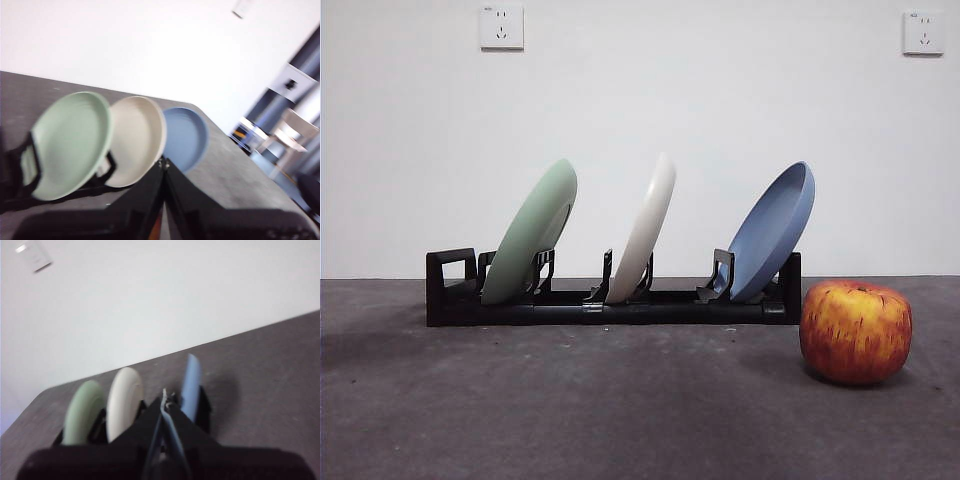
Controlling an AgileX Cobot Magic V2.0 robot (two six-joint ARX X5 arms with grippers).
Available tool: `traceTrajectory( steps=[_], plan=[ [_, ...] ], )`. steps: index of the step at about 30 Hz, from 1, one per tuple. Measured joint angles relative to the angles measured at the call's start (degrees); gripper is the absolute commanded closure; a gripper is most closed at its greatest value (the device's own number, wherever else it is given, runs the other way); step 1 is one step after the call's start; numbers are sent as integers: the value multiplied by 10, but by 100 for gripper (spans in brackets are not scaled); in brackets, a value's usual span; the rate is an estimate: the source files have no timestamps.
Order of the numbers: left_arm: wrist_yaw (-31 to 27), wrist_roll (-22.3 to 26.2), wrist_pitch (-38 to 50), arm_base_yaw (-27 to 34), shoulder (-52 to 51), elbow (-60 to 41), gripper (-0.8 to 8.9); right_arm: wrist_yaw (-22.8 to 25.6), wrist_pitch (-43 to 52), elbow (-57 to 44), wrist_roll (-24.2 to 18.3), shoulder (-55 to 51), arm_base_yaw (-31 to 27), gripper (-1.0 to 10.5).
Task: Take the green plate from the plate rack,put the plate on the table,take the apple from the table,put the apple in the plate
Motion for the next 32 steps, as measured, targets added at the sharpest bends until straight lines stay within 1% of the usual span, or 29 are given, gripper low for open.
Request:
traceTrajectory(
  steps=[1,6,8,10,13,15,19,21,22,23,25,26,28,32],
  plan=[
    [12,4,-13,0,16,22,817,-14,-13,28,-7,21,0,957],
    [84,41,-108,-1,117,156,818,-125,-115,188,-45,142,2,957],
    [99,60,-153,-6,154,204,818,-147,-155,243,-61,188,11,957],
    [104,81,-201,-17,189,250,819,-150,-201,294,-75,233,28,957],
    [102,121,-274,-42,238,313,819,-136,-270,356,-95,299,61,957],
    [84,150,-322,-62,270,346,819,-109,-314,389,-110,345,88,957],
    [16,190,-385,-105,324,382,818,-38,-383,433,-143,426,139,943],
    [-24,202,-398,-127,347,389,813,-8,-408,450,-156,465,163,936],
    [-38,206,-398,-135,355,389,805,-1,-413,456,-160,480,172,909],
    [-59,213,-399,-147,366,389,722,4,-418,463,-165,499,182,803],
    [-103,225,-401,-164,381,389,405,8,-424,471,-168,522,198,511],
    [-121,229,-401,-170,386,389,372,8,-424,473,-169,526,203,438],
    [-152,229,-400,-179,395,390,373,8,-416,479,-169,527,209,443],
    [-178,224,-374,-181,420,396,373,8,-407,497,-169,527,210,443]
  ],
)
